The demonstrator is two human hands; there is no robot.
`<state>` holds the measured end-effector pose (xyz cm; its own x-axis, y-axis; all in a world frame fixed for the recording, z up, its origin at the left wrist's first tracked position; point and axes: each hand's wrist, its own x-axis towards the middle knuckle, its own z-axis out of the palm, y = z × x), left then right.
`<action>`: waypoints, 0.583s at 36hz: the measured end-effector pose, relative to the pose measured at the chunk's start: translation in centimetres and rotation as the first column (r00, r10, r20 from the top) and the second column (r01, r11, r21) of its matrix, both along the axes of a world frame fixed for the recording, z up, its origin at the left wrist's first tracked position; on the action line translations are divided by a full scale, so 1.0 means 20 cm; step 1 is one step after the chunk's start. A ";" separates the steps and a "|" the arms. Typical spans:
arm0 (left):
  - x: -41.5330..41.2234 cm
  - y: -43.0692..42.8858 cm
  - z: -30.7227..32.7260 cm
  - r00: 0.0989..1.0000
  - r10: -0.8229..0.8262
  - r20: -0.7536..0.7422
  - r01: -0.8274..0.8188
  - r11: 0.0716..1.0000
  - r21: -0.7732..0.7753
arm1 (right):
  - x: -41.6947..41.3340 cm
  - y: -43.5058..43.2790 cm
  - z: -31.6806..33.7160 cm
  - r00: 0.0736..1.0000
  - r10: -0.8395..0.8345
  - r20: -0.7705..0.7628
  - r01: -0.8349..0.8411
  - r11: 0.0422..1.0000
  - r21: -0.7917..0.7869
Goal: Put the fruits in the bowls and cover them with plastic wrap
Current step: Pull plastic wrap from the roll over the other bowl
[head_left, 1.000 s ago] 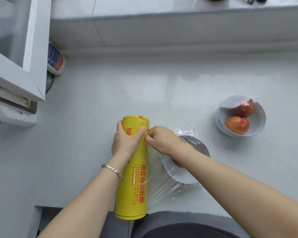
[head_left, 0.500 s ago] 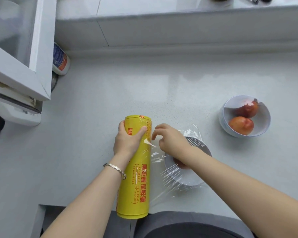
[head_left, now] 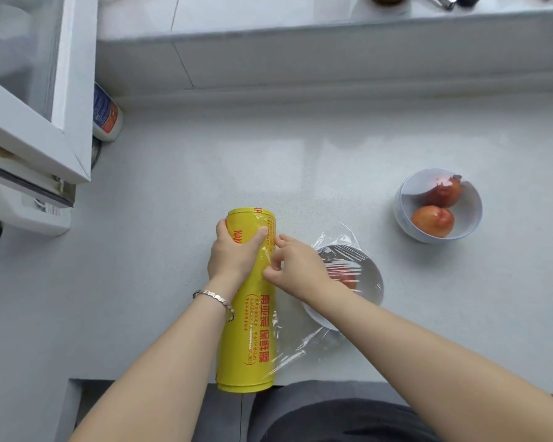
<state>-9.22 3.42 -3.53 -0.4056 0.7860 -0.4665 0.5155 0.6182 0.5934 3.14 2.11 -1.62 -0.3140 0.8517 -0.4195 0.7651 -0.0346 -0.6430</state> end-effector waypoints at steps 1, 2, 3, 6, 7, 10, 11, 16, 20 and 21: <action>0.00 0.00 0.00 1.000 0.001 -0.005 -0.001 1.000 0.000 | -0.01 0.00 0.00 1.000 -0.015 0.003 0.015 1.000 0.012; 0.00 0.00 0.00 1.000 0.002 -0.009 -0.002 1.000 0.000 | -0.01 -0.01 0.00 0.999 -0.030 0.020 0.030 0.999 0.020; 0.00 0.00 0.00 1.000 0.002 -0.011 -0.002 1.000 0.001 | 0.00 0.00 -0.01 0.999 -0.031 0.035 0.030 0.999 0.030; -0.01 0.00 0.00 1.000 0.005 0.008 -0.005 1.000 0.004 | 0.03 0.01 -0.03 0.999 -0.030 0.028 0.030 0.999 0.014; -0.02 0.00 0.00 1.000 0.005 0.012 -0.005 1.000 0.004 | 0.03 0.01 -0.04 0.999 -0.035 0.024 0.034 0.999 0.030; -0.03 0.00 0.00 1.000 0.008 0.021 -0.008 1.000 0.002 | 0.03 0.01 -0.03 0.998 -0.060 0.033 0.055 0.990 0.130; -0.03 0.00 0.00 1.000 0.009 0.023 -0.009 1.000 -0.001 | 0.03 0.00 -0.02 0.998 -0.031 0.060 0.023 0.991 0.134; -0.02 0.00 0.00 1.000 0.009 0.020 -0.009 1.000 -0.004 | 0.08 -0.06 -0.04 0.999 0.046 -0.025 -0.040 0.980 0.194; -0.02 0.00 0.00 1.000 0.011 0.025 -0.010 1.000 -0.003 | 0.11 -0.12 -0.07 0.988 0.141 -0.064 -0.121 0.961 0.247; -0.02 0.00 0.00 1.000 0.010 0.027 -0.010 1.000 -0.002 | 0.12 -0.14 -0.07 0.986 0.150 -0.068 -0.126 0.953 0.275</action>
<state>-9.65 3.34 -3.48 -0.4003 0.7813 -0.4789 0.4933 0.6242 0.6058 5.55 -0.63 -3.04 -0.4618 0.8748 -0.1465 0.6906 0.2510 -0.6783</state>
